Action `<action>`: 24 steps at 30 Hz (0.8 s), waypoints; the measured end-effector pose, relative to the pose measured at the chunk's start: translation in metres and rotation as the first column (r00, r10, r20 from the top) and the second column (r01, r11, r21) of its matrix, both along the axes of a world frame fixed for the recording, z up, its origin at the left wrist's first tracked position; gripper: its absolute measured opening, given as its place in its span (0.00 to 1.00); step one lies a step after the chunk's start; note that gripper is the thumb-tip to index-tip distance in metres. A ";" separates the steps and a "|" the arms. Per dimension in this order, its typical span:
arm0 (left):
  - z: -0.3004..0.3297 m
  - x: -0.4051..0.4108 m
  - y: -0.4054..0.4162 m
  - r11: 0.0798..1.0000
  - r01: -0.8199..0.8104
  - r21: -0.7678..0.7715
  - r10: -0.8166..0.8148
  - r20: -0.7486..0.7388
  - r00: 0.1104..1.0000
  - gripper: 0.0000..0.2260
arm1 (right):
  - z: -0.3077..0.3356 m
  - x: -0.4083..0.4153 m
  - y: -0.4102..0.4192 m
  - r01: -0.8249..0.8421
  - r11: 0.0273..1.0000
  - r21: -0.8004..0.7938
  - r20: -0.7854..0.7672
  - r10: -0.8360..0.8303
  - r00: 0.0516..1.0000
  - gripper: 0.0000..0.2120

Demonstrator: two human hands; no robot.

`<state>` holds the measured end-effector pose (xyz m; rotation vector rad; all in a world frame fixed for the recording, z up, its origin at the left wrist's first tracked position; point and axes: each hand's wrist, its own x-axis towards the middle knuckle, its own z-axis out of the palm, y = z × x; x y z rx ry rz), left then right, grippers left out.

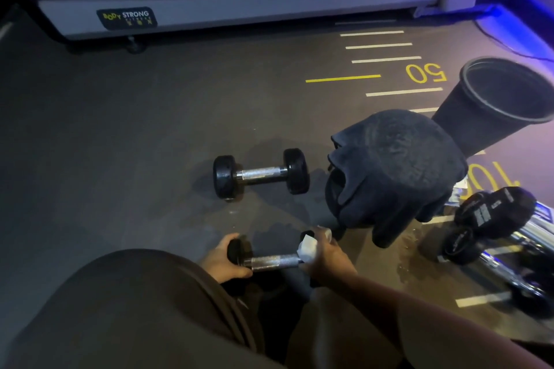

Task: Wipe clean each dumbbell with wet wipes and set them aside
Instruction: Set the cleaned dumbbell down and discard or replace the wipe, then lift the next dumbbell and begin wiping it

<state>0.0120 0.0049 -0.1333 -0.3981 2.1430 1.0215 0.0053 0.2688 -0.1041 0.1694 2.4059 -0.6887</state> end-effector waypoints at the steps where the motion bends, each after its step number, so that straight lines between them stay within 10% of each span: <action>1: 0.000 -0.003 0.000 1.000 -0.001 0.004 0.001 -0.003 1.000 0.42 | -0.002 -0.002 -0.001 0.002 1.000 0.008 -0.001 -0.002 1.000 0.40; 16: 0.000 0.001 -0.011 0.993 -0.119 -0.013 0.117 -0.095 0.988 0.40 | 0.002 0.004 -0.018 0.053 0.998 0.014 -0.176 -0.050 0.983 0.34; 24: 0.101 -0.046 -0.039 0.989 -0.143 -0.025 0.133 -0.239 0.962 0.36 | 0.068 -0.042 -0.042 0.043 0.991 -0.123 -0.310 -0.080 0.947 0.39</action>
